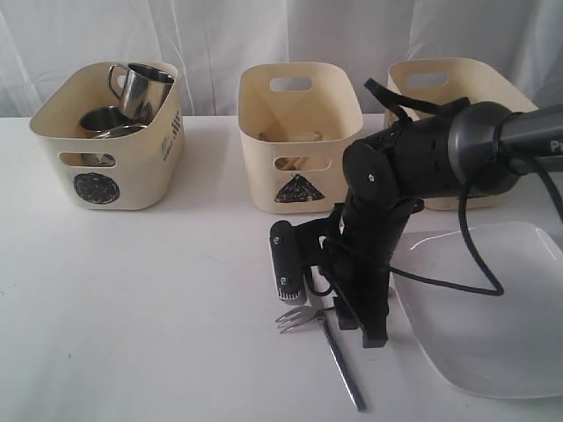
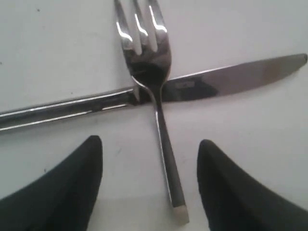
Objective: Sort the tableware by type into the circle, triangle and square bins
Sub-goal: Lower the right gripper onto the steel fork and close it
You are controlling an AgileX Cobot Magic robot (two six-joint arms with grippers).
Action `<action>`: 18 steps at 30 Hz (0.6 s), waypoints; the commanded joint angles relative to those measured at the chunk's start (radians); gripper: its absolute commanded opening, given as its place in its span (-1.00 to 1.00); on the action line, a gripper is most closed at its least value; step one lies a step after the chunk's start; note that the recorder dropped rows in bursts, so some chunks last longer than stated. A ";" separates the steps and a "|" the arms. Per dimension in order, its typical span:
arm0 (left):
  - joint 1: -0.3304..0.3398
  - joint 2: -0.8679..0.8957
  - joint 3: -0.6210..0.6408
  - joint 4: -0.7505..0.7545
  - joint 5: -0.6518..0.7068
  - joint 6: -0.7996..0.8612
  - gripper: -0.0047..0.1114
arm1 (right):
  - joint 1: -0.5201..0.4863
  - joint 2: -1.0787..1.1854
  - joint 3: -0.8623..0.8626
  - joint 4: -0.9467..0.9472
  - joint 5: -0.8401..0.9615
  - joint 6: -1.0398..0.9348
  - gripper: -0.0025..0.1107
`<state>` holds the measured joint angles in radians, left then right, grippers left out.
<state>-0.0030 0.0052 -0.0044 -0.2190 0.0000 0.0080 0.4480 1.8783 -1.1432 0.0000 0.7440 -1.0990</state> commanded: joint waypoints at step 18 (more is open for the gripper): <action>0.002 -0.005 0.004 -0.005 0.000 -0.008 -0.27 | 0.000 0.049 0.004 0.000 -0.059 -0.084 -0.09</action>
<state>-0.0030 0.0052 -0.0044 -0.2190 0.0000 0.0080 0.4480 1.9242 -1.1432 0.0000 0.6881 -1.1728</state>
